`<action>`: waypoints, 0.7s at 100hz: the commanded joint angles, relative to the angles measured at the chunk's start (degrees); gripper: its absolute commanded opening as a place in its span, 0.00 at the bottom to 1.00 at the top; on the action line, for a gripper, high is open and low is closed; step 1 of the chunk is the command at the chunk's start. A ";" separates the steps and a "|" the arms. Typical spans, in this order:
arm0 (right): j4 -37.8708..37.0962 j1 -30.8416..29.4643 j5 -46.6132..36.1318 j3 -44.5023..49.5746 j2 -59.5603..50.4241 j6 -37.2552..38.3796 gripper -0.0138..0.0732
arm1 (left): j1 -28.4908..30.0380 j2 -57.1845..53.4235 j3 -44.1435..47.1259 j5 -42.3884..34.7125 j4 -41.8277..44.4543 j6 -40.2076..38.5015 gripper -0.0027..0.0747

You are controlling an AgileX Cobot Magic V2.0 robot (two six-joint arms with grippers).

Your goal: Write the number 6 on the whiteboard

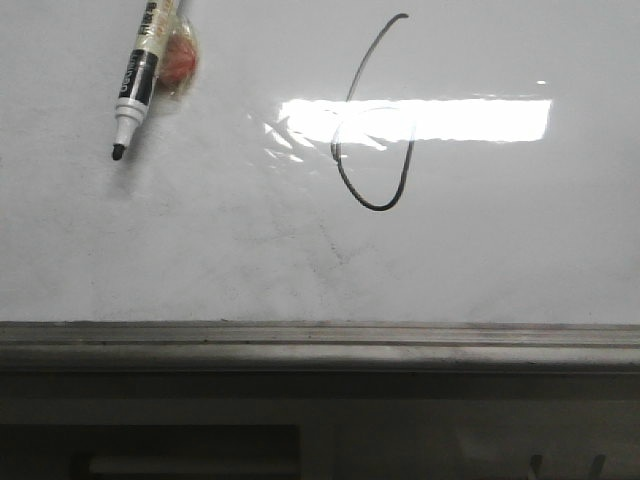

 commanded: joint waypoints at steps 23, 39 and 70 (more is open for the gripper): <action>2.06 -0.36 -2.67 -1.36 -0.45 -0.67 0.10 | 16.62 -4.06 3.90 -1.75 27.56 -27.99 0.01; 2.06 -0.36 -2.67 -1.36 -0.45 -0.67 0.10 | 23.36 -6.20 4.33 5.89 28.45 -30.62 0.01; 2.06 -0.36 -2.67 -1.36 -0.45 -0.67 0.10 | 26.49 -6.20 4.46 7.84 28.62 -31.51 0.01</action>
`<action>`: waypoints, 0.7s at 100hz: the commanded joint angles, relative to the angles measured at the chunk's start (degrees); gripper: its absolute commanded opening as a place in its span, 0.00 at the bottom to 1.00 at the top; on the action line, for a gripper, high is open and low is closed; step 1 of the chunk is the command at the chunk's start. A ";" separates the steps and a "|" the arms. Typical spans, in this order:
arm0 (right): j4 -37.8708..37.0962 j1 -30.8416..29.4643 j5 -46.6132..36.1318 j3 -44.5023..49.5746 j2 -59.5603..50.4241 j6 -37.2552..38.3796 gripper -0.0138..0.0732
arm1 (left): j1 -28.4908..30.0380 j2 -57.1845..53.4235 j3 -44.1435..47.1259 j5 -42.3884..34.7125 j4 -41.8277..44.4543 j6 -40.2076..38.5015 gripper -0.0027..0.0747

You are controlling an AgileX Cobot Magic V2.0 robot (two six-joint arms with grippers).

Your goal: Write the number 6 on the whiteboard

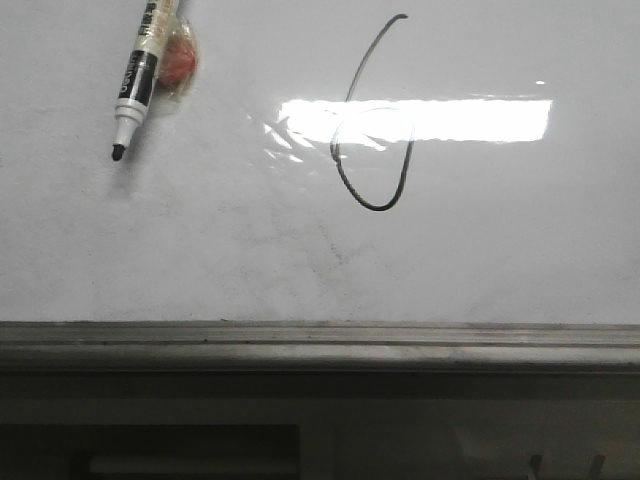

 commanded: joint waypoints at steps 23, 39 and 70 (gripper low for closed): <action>1.94 -0.36 -2.57 -1.36 -0.45 -0.56 0.10 | 2.33 -1.83 2.84 -3.14 -0.43 -0.89 0.01; 1.94 -0.36 -2.57 -1.36 -0.45 -0.56 0.10 | 3.75 -1.83 2.84 -3.13 -0.43 -0.89 0.01; 1.94 -0.36 -2.57 -1.36 -0.45 -0.56 0.10 | 3.86 -1.83 2.84 -3.13 -0.56 -0.89 0.01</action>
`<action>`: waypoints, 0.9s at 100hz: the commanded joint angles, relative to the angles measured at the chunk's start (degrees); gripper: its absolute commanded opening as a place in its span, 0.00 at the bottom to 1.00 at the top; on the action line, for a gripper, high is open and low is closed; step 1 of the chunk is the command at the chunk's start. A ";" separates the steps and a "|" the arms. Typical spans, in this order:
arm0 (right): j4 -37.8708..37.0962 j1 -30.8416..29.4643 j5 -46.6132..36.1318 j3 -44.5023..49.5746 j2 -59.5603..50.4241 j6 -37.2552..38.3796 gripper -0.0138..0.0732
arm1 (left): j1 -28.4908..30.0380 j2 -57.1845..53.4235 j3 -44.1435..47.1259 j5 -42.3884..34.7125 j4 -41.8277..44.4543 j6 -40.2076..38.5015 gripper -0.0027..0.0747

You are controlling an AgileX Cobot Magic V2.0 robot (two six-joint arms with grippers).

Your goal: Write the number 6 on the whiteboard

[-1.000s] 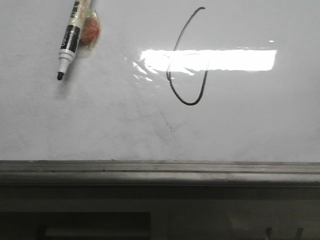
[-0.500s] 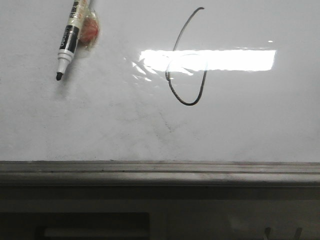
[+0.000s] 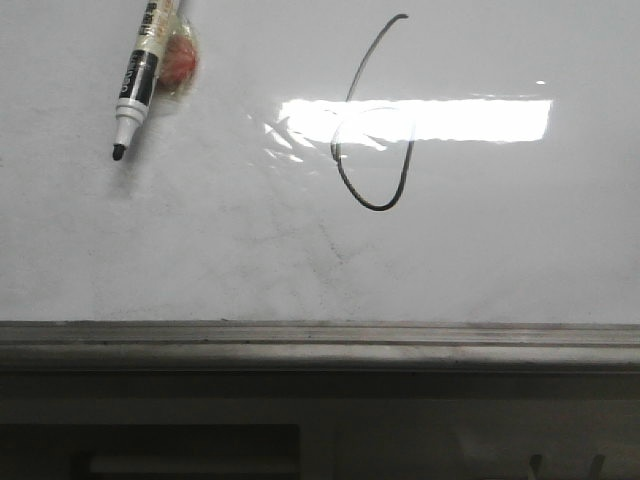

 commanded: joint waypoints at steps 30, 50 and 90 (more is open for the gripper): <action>1.94 -0.23 -2.57 -1.36 -0.45 -0.56 0.10 | 0.23 -1.83 2.74 -4.04 -0.56 -0.58 0.01; 1.94 -0.23 -2.57 -1.36 -0.45 -0.56 0.10 | 0.23 -1.83 2.74 -4.04 -0.56 -0.58 0.01; -41.95 -0.44 -7.35 -0.74 -0.45 35.35 0.10 | 0.23 -1.83 2.74 -4.04 -0.56 -0.58 0.01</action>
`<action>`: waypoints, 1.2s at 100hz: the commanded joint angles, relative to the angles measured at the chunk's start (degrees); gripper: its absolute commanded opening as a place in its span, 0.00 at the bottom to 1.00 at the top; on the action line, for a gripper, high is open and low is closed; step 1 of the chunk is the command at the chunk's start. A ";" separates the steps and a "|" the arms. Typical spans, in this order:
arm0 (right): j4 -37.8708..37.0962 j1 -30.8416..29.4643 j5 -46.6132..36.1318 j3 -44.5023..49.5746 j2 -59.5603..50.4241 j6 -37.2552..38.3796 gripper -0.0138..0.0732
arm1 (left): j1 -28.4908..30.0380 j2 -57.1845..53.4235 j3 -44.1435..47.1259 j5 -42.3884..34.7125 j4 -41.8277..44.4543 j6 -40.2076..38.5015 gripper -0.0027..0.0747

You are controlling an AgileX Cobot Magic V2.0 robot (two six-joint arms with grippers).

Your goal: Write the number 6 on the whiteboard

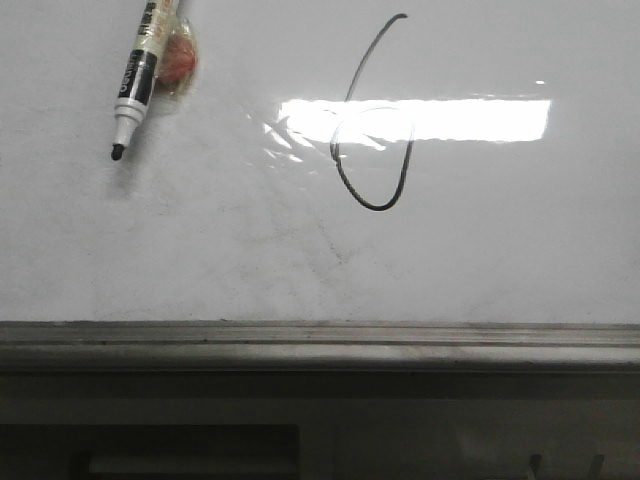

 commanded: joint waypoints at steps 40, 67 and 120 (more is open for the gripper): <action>-42.33 -0.32 -25.39 10.94 -0.94 38.23 0.10 | 0.23 -1.83 2.74 -4.13 -0.56 -0.58 0.01; -42.59 -0.32 -27.02 11.96 -0.94 38.38 0.10 | 0.23 -1.83 2.74 -4.13 -0.56 -0.58 0.01; -42.59 -0.32 -27.65 11.96 -0.94 38.38 0.10 | 0.23 -1.83 2.74 -4.13 -0.56 -0.58 0.01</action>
